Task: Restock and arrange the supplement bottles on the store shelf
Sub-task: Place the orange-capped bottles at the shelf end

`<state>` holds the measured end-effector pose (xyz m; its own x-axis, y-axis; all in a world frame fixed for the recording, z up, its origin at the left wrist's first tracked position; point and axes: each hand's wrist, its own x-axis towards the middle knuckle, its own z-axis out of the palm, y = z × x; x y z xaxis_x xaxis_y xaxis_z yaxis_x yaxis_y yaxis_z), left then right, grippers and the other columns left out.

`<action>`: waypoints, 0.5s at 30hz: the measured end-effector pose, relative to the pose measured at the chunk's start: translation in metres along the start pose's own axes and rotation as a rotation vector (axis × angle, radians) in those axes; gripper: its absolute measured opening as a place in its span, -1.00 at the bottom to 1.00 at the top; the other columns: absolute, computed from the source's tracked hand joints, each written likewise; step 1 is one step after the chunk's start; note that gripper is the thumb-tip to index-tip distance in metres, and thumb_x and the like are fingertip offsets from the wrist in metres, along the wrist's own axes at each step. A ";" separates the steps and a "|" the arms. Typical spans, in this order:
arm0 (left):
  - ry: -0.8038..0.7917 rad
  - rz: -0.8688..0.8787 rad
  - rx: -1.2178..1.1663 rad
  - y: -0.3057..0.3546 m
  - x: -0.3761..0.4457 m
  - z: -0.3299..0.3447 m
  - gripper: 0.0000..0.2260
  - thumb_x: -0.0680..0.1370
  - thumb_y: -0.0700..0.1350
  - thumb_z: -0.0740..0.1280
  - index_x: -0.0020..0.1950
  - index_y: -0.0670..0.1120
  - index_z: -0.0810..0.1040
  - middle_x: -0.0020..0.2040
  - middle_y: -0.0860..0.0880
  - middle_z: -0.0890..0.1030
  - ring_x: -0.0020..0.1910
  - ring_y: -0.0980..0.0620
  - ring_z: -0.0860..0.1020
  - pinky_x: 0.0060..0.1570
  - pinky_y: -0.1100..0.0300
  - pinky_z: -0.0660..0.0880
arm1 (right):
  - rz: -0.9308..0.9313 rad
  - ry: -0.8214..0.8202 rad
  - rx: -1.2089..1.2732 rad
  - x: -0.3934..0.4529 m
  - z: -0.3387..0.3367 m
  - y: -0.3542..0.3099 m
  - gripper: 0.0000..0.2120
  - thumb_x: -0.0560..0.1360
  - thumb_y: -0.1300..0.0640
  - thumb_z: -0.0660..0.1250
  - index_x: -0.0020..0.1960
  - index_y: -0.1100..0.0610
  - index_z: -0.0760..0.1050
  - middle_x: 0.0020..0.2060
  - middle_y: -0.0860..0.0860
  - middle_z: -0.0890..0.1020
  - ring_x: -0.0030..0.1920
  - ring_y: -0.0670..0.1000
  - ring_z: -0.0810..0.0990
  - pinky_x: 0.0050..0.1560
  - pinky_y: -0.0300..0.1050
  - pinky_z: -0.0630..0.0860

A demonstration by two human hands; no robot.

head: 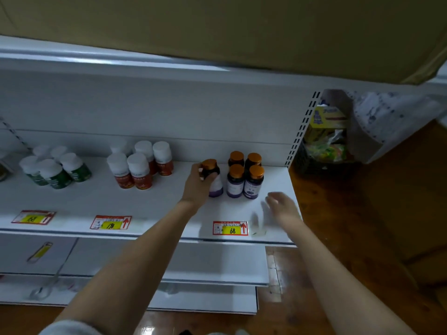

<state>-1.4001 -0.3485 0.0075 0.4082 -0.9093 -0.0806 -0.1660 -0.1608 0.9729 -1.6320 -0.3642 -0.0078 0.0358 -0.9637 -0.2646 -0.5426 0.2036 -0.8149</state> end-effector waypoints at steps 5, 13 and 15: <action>-0.035 -0.079 -0.124 0.017 -0.037 -0.031 -0.70 0.60 -0.10 0.37 0.30 -0.03 0.43 0.10 -0.06 0.54 0.15 -0.13 0.57 0.10 -0.18 0.60 | -0.046 0.078 0.345 -0.031 -0.018 -0.044 -0.85 0.63 0.24 0.22 0.05 0.17 0.57 -0.07 0.11 0.69 -0.11 0.09 0.66 -0.04 -0.06 0.58; -0.312 0.016 -0.150 0.064 -0.087 -0.055 -0.80 0.58 -0.06 0.38 0.20 0.00 0.54 0.00 -0.19 0.66 -0.06 -0.11 0.69 -0.24 0.04 0.63 | -0.169 -0.365 0.501 -0.097 0.023 -0.070 -0.79 0.65 0.17 0.23 0.24 0.06 0.54 0.11 0.01 0.69 0.11 -0.02 0.68 0.10 -0.03 0.62; -0.309 0.023 -0.162 0.072 -0.095 -0.055 -0.78 0.58 -0.07 0.39 0.21 -0.02 0.54 0.02 -0.21 0.64 -0.04 -0.13 0.68 -0.23 0.01 0.64 | -0.150 -0.429 0.662 -0.108 0.030 -0.073 -0.77 0.67 0.19 0.18 0.25 0.07 0.54 0.12 0.02 0.70 0.15 0.04 0.66 0.19 0.07 0.58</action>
<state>-1.4007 -0.2528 0.0967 0.1110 -0.9891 -0.0964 -0.0176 -0.0989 0.9949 -1.5712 -0.2698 0.0649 0.4615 -0.8659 -0.1931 0.0997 0.2669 -0.9586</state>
